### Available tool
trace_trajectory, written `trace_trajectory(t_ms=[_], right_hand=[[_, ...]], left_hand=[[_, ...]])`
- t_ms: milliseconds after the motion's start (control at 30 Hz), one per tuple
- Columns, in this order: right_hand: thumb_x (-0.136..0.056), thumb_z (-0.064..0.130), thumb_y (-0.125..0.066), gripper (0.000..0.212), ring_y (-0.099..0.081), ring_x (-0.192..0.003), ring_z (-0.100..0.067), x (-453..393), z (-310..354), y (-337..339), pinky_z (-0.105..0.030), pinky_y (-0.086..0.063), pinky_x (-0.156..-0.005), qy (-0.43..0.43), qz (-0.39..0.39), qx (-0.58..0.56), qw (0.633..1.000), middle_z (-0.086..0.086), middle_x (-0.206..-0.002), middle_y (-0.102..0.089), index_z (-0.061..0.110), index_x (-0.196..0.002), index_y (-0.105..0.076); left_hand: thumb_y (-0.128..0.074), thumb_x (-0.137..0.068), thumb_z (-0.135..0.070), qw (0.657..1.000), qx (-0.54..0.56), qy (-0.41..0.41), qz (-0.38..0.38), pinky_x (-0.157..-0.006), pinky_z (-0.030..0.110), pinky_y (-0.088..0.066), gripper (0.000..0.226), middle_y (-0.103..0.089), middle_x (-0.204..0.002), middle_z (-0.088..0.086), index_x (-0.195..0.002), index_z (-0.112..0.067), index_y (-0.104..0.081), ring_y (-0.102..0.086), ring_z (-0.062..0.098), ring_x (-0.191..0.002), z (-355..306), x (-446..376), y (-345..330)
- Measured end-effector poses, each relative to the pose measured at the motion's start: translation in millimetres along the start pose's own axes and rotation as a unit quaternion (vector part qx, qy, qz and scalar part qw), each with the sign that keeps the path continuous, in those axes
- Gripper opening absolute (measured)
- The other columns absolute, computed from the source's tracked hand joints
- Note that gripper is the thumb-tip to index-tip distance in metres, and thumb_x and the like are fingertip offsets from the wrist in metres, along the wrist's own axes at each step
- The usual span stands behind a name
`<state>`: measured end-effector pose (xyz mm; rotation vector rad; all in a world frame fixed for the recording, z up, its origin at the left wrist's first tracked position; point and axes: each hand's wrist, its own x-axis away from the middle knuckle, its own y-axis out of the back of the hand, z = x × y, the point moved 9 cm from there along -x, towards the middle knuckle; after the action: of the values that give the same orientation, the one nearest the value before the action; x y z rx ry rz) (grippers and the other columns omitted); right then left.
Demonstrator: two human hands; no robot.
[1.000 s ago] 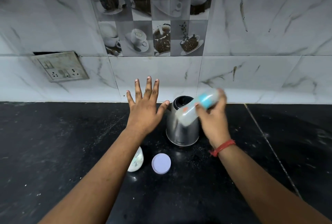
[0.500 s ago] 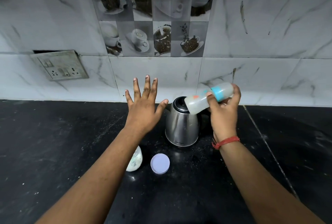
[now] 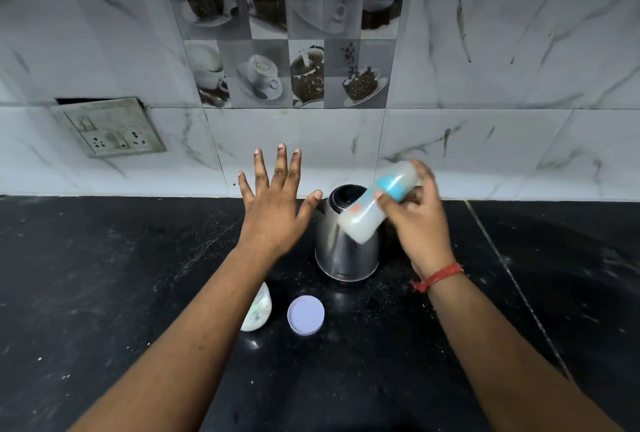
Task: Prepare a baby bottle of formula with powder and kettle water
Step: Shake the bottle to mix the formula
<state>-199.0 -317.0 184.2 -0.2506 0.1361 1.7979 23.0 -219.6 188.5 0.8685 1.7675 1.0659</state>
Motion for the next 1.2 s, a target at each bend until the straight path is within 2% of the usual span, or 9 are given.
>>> trace_trajectory(t_ms=[100,200,367,500,667,800,967,1100,1200], right_hand=[[-0.089,0.01,-0.074,0.069,-0.07,-0.093,-0.006,-2,2,7,-0.039,-0.057,-0.095,0.019,-0.049,-0.038,0.998,0.003,-0.113,-0.066,0.039,-0.139,-0.036],[-0.082,0.012,-0.082,0.074,-0.066,-0.079,-0.007,10,-16,-28,-0.034,-0.057,-0.085,-0.013,0.166,0.131,0.977,0.005,-0.104,-0.068,0.053,-0.132,-0.046],[-0.087,0.009,-0.076,0.066,-0.071,-0.093,-0.009,-2,-1,18,-0.036,-0.057,-0.089,-0.006,-0.064,-0.066,0.996,0.004,-0.108,-0.066,0.045,-0.131,-0.044],[-0.079,0.015,-0.083,0.073,-0.071,-0.094,-0.018,8,-26,-16,-0.045,-0.058,-0.094,-0.056,0.109,0.109,0.987,0.001,-0.104,-0.069,0.048,-0.134,-0.049],[-0.089,0.011,-0.074,0.065,-0.07,-0.099,-0.017,-4,-4,26,-0.049,-0.057,-0.096,-0.03,-0.108,-0.104,0.988,0.0,-0.107,-0.066,0.038,-0.137,-0.042],[-0.083,0.01,-0.08,0.071,-0.069,-0.087,-0.012,9,-13,-21,-0.038,-0.058,-0.091,-0.047,0.123,0.087,0.988,0.003,-0.102,-0.067,0.043,-0.136,-0.048],[-0.088,0.014,-0.075,0.064,-0.07,-0.094,-0.013,-3,1,12,-0.033,-0.058,-0.087,-0.007,-0.077,-0.055,0.995,0.0,-0.109,-0.066,0.045,-0.134,-0.042],[-0.084,0.013,-0.08,0.077,-0.065,-0.076,0.002,10,-12,-38,-0.015,-0.05,-0.073,-0.022,0.18,0.153,0.971,0.006,-0.107,-0.065,0.04,-0.144,-0.042],[-0.084,0.017,-0.08,0.071,-0.069,-0.084,-0.008,-6,3,-14,-0.025,-0.056,-0.078,-0.011,0.081,0.092,0.992,0.007,-0.106,-0.065,0.043,-0.139,-0.044]], left_hand=[[-0.014,-0.098,-0.068,1.0,-0.003,0.0,0.004,-0.122,0.063,0.013,0.079,0.022,-0.17,-0.004,-0.161,-0.032,0.015,0.032,0.03,-0.153,-2,2,-1],[-0.015,-0.098,-0.068,1.0,0.003,-0.002,-0.001,-0.122,0.063,0.013,0.079,0.021,-0.17,-0.003,-0.162,-0.032,0.014,0.032,0.03,-0.153,-1,1,0],[-0.013,-0.098,-0.069,1.0,-0.005,-0.003,0.009,-0.122,0.064,0.013,0.079,0.022,-0.17,-0.003,-0.161,-0.032,0.016,0.032,0.03,-0.153,-3,2,-3],[-0.014,-0.098,-0.069,1.0,-0.008,-0.01,0.003,-0.121,0.062,0.014,0.079,0.022,-0.17,-0.004,-0.162,-0.032,0.015,0.032,0.03,-0.153,-6,2,-3],[-0.014,-0.099,-0.069,1.0,-0.01,-0.01,0.007,-0.122,0.062,0.014,0.079,0.022,-0.17,-0.003,-0.161,-0.032,0.016,0.032,0.031,-0.153,-7,0,-3],[-0.014,-0.099,-0.068,1.0,-0.013,-0.016,0.009,-0.123,0.065,0.012,0.078,0.024,-0.17,-0.003,-0.161,-0.033,0.018,0.033,0.03,-0.153,-8,1,-6],[-0.013,-0.098,-0.069,1.0,-0.01,-0.015,0.011,-0.123,0.065,0.011,0.079,0.023,-0.17,-0.003,-0.161,-0.033,0.017,0.032,0.031,-0.153,-8,0,-6],[-0.013,-0.098,-0.069,1.0,-0.015,-0.016,0.009,-0.123,0.064,0.013,0.078,0.023,-0.17,-0.004,-0.161,-0.034,0.017,0.033,0.03,-0.153,-7,0,-4],[-0.013,-0.098,-0.07,1.0,-0.011,-0.011,0.005,-0.122,0.063,0.013,0.079,0.022,-0.17,-0.004,-0.161,-0.033,0.016,0.033,0.03,-0.153,-3,-2,-2]])
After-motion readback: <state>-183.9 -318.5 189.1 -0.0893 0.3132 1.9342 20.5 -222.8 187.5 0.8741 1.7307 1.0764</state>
